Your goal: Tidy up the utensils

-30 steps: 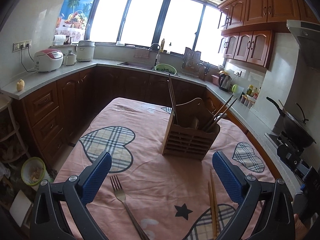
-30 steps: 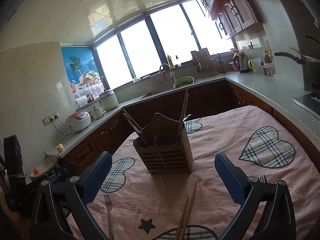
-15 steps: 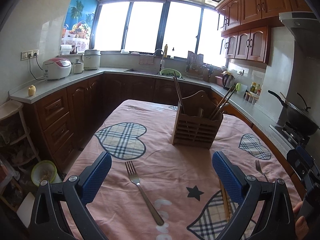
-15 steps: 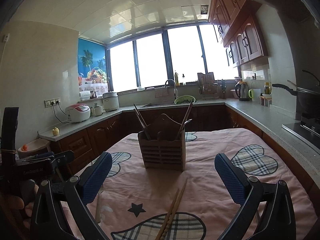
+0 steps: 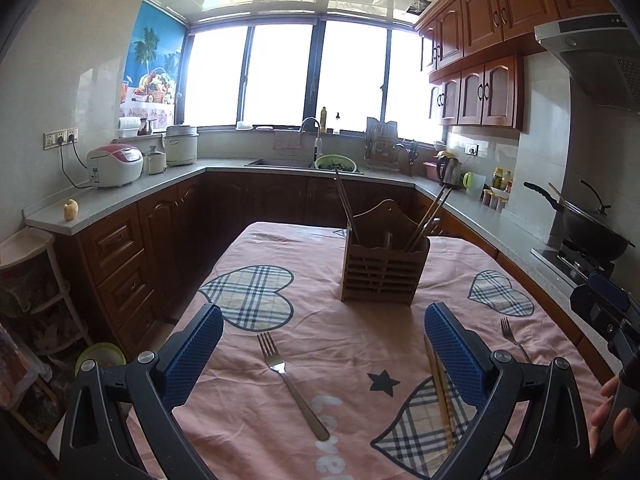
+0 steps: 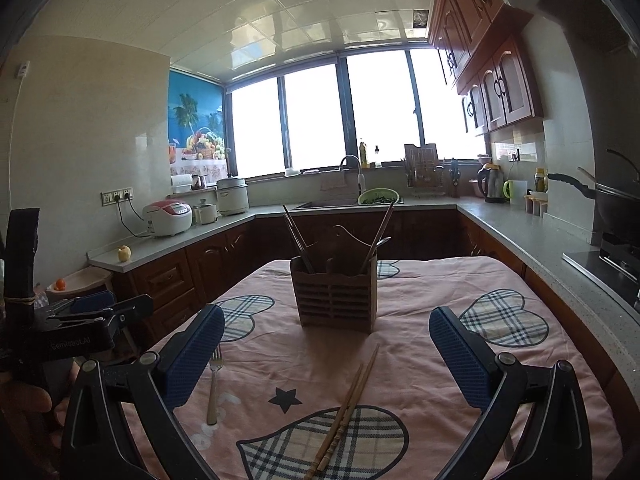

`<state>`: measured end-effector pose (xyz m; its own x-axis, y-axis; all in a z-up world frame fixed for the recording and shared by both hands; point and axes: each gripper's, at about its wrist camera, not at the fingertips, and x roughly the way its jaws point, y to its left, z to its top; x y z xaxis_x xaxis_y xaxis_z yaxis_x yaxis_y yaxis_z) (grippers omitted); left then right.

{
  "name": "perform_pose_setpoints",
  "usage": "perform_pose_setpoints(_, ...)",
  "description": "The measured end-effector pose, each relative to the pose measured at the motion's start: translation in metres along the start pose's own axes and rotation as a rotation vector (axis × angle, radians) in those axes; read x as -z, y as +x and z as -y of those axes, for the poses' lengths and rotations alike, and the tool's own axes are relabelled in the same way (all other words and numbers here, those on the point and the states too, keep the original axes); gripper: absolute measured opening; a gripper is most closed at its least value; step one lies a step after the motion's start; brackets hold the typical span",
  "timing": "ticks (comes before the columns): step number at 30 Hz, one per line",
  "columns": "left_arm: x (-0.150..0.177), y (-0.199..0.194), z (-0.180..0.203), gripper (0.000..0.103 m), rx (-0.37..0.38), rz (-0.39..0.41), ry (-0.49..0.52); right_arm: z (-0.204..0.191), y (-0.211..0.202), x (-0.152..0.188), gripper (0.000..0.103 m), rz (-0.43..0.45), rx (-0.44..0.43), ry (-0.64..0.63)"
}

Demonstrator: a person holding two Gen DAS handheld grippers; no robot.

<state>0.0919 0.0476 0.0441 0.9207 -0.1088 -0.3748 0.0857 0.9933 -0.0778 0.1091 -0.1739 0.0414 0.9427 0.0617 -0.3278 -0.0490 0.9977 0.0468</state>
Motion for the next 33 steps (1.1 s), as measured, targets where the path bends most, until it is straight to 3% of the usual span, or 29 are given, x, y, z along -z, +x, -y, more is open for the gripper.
perform_pose_setpoints(4,0.002,-0.012,-0.005,0.102,0.026,0.042,-0.028,0.0,-0.015,-0.017,0.103,0.021,-0.037,0.023)
perform_pose_setpoints(7,0.017,-0.009,-0.005,0.102,-0.031,0.068,-0.016,0.002,-0.02,-0.01,0.103,0.021,0.006,0.041)
perform_pose_setpoints(12,0.044,0.002,0.005,0.102,-0.066,0.03,0.036,-0.002,-0.007,0.026,0.103,-0.064,0.117,0.001)
perform_pose_setpoints(18,0.06,0.015,0.015,0.102,-0.016,-0.072,0.043,-0.008,-0.002,0.064,0.103,-0.082,0.095,-0.015)
perform_pose_setpoints(33,0.087,0.015,0.021,0.102,-0.073,-0.061,0.072,0.006,-0.011,0.095,0.103,-0.06,0.144,0.025)
